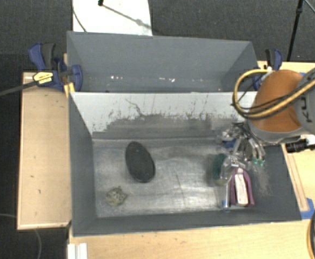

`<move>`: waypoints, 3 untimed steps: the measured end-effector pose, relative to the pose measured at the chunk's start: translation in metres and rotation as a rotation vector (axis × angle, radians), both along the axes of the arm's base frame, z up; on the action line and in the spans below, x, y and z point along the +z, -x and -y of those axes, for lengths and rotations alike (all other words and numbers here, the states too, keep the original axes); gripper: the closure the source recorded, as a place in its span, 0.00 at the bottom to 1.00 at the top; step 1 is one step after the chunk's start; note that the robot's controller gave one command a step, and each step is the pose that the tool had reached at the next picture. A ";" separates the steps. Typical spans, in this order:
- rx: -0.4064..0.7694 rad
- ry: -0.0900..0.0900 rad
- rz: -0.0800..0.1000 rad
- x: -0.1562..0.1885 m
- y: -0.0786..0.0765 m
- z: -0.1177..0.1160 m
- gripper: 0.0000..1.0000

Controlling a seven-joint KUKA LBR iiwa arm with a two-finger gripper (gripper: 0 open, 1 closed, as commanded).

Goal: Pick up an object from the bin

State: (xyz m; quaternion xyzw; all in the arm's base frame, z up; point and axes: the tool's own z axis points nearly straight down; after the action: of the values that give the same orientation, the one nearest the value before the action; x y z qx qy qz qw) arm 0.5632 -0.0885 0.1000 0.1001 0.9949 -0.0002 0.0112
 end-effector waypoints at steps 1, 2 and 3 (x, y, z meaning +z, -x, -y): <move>-0.278 -0.007 -0.001 0.005 0.017 0.004 0.00; -0.920 -0.015 -0.013 0.010 0.029 -0.003 0.00; -1.489 -0.044 0.016 -0.021 0.060 -0.036 0.00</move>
Offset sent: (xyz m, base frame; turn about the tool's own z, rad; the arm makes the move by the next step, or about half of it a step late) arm -0.0232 -0.0036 0.0000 0.2778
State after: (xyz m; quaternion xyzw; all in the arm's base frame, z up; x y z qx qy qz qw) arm 0.5029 -0.0527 0.0786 0.7478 0.6637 0.0129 0.0133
